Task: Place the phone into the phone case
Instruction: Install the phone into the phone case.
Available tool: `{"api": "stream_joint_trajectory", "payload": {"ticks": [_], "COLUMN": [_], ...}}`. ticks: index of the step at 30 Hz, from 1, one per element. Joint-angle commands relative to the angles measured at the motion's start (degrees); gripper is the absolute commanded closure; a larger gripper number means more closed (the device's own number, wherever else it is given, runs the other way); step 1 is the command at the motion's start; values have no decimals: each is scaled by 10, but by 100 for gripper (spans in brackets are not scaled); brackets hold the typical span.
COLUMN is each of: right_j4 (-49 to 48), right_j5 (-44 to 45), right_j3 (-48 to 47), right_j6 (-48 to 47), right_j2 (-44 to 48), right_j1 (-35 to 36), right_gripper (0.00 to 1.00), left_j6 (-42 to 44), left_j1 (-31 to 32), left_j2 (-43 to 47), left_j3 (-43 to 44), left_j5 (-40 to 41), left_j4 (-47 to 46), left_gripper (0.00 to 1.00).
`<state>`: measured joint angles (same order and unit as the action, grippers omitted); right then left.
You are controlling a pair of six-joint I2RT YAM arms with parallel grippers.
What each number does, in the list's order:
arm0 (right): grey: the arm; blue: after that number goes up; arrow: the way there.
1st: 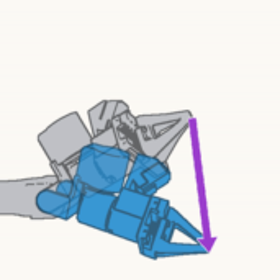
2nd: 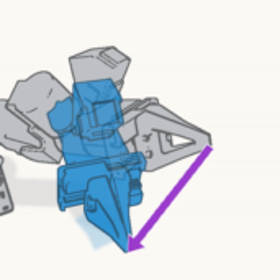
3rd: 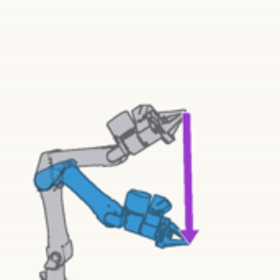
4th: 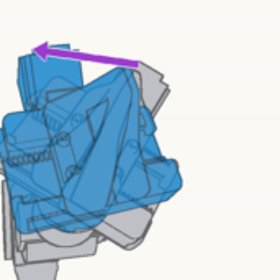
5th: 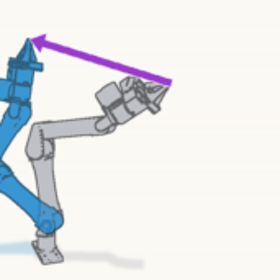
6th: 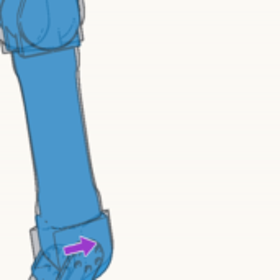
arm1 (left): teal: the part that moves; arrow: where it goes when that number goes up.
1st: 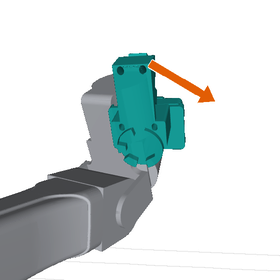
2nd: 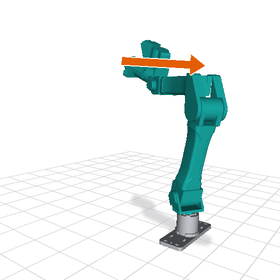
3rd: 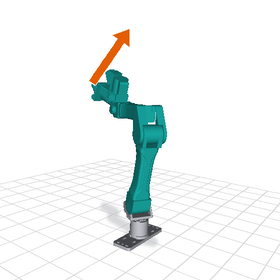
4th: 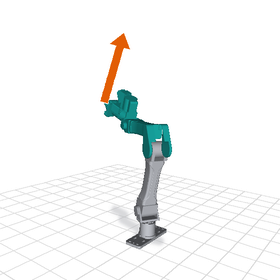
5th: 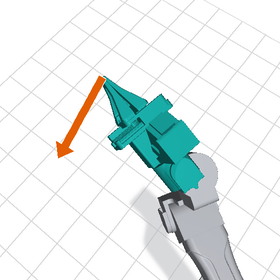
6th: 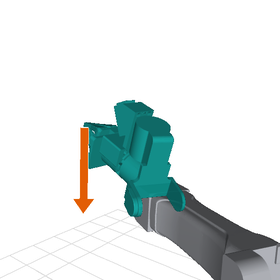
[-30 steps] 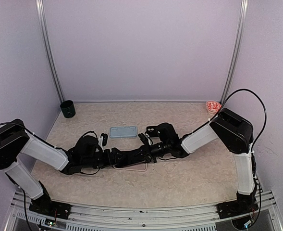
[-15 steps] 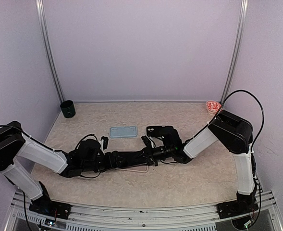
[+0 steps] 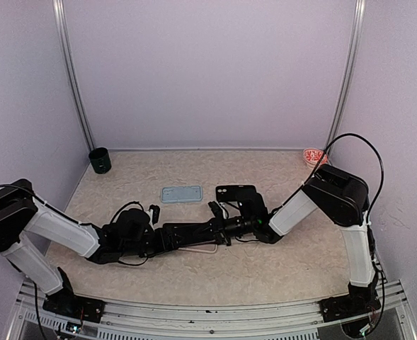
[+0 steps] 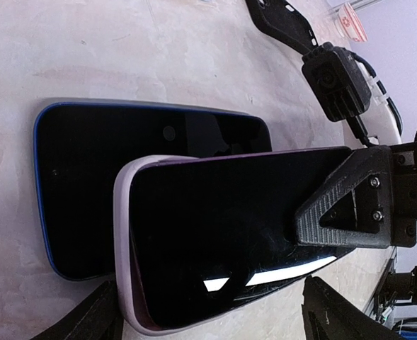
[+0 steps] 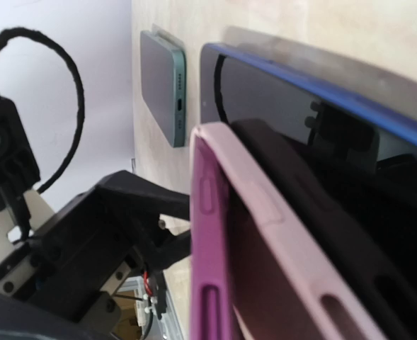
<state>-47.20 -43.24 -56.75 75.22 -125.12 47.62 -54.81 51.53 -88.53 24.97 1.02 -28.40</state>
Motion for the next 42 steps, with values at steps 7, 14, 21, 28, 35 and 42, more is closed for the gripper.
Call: {"api": "stream_joint_trajectory", "payload": {"ticks": [7, 14, 21, 28, 35, 42], "right_j4": [-4, -14, -26, -115, -151, -200], "right_j5": [27, 25, 13, -8, -25, -38], "right_j3": [-13, -14, -5, 32, 53, 93], "right_j6": [33, 40, 11, -7, -53, -84], "right_j2": [-31, -39, -19, 12, 47, 95], "right_j1": [20, 25, 21, 6, 4, 3], "right_gripper": [100, 100, 100, 100, 100, 100], "left_j6": [-10, -11, -2, 16, 32, 45], "left_j1": [29, 36, 36, 36, 36, 34], "left_j2": [-39, -55, -28, 46, 108, 144], "left_j3": [10, 17, 10, 8, 18, 28], "left_j5": [-38, -39, -29, -13, 6, 26], "left_j4": [-45, -48, -33, 4, 55, 90], "left_gripper": [16, 16, 15, 12, 5, 1]}}
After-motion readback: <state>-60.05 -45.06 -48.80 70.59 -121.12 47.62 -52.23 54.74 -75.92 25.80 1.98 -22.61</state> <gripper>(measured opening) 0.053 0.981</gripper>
